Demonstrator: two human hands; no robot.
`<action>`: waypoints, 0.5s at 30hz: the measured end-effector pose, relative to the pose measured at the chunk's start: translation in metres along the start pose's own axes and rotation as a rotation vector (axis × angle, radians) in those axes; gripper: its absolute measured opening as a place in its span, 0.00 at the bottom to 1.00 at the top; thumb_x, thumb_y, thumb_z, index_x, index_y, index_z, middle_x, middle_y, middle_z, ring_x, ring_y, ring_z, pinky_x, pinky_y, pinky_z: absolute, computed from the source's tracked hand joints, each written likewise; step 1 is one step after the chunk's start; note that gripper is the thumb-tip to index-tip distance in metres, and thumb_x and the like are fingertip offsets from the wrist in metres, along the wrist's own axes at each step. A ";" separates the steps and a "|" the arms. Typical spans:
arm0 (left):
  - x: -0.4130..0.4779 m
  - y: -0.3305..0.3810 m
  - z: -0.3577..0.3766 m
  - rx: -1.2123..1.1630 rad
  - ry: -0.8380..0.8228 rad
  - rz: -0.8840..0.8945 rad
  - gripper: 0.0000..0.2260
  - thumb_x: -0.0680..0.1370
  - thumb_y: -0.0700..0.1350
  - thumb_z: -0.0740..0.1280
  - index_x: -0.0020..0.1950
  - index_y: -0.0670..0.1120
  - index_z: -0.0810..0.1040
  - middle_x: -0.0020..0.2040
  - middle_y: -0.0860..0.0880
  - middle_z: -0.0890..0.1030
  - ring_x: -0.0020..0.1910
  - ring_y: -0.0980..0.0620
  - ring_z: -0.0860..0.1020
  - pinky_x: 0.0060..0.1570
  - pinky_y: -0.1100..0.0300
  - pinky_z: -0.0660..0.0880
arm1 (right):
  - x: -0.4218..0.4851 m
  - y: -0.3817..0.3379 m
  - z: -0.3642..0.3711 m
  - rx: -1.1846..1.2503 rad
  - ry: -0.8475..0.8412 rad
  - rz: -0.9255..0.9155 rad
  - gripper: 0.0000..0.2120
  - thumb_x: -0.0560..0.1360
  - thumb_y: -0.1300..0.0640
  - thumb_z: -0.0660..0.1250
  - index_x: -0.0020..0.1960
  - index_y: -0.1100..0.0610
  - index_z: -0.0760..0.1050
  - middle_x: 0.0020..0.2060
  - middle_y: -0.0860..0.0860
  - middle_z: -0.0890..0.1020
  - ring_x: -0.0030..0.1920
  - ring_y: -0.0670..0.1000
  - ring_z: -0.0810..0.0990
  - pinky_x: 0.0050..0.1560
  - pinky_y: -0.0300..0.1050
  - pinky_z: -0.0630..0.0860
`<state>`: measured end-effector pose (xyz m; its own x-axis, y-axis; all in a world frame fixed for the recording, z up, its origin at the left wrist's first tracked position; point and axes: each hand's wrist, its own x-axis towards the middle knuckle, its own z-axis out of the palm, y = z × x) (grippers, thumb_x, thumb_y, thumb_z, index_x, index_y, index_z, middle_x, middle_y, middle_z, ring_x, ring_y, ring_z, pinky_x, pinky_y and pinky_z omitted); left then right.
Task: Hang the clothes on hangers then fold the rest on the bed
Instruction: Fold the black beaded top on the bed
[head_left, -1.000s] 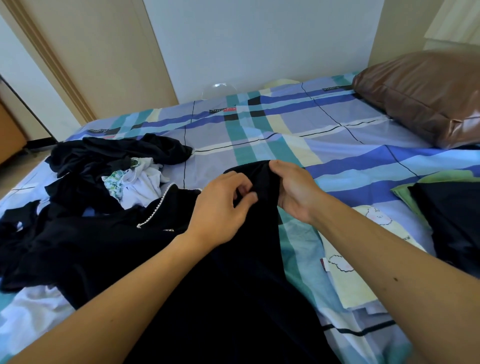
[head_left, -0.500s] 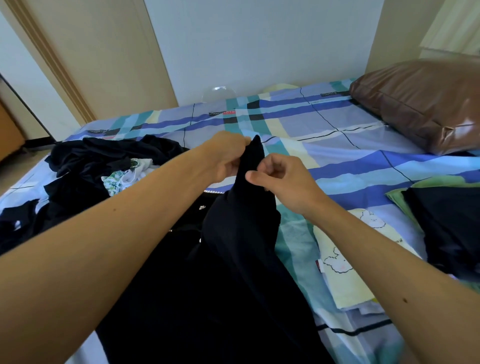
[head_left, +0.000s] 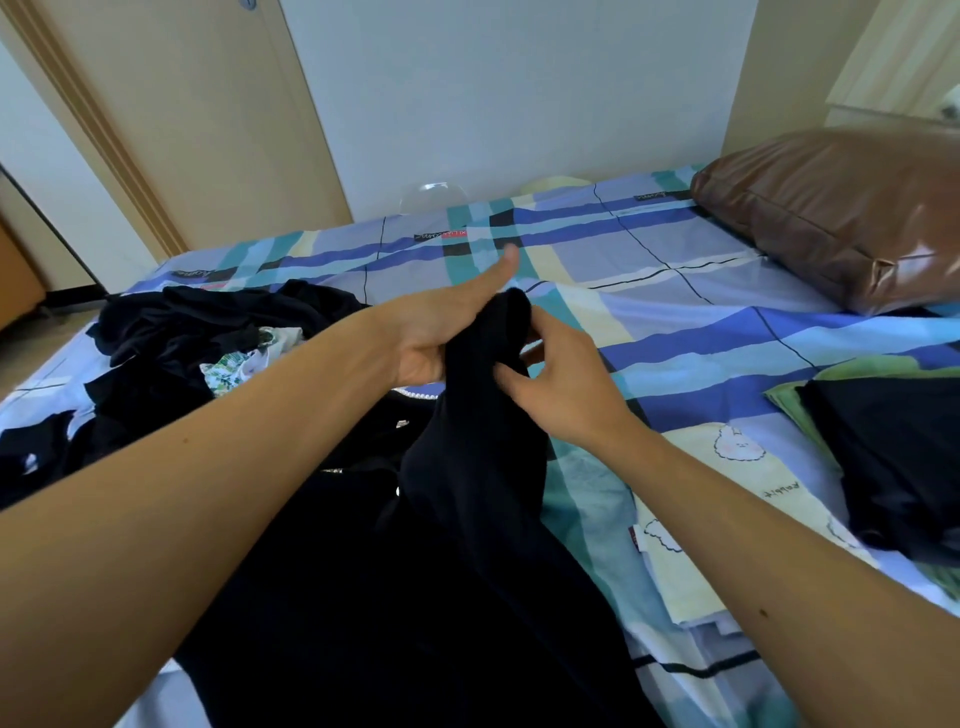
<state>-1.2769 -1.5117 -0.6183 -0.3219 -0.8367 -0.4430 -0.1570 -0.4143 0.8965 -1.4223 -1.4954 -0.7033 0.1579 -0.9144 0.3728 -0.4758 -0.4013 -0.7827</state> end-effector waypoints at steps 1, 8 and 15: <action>-0.003 -0.002 0.002 0.069 -0.019 0.034 0.20 0.78 0.57 0.68 0.53 0.40 0.82 0.49 0.44 0.85 0.47 0.49 0.84 0.50 0.57 0.83 | 0.002 -0.001 0.000 0.026 0.017 0.013 0.10 0.72 0.53 0.69 0.53 0.52 0.77 0.43 0.45 0.82 0.42 0.46 0.82 0.45 0.47 0.80; -0.013 -0.006 -0.015 0.842 0.321 0.233 0.11 0.71 0.33 0.68 0.49 0.46 0.77 0.48 0.43 0.82 0.40 0.50 0.79 0.38 0.62 0.74 | 0.015 0.014 -0.028 0.200 -0.151 0.201 0.05 0.74 0.66 0.73 0.46 0.64 0.78 0.41 0.60 0.83 0.39 0.50 0.80 0.40 0.46 0.76; -0.013 0.002 -0.022 0.727 0.345 0.085 0.05 0.76 0.37 0.67 0.45 0.39 0.82 0.41 0.41 0.82 0.35 0.49 0.80 0.34 0.65 0.79 | 0.015 0.013 -0.062 0.024 -0.014 0.204 0.11 0.73 0.70 0.68 0.45 0.55 0.80 0.41 0.50 0.85 0.42 0.50 0.83 0.42 0.44 0.79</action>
<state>-1.2523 -1.5095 -0.6106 -0.0729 -0.9674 -0.2426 -0.7509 -0.1069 0.6518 -1.4798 -1.5113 -0.6770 0.0729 -0.9774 0.1986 -0.4786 -0.2090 -0.8528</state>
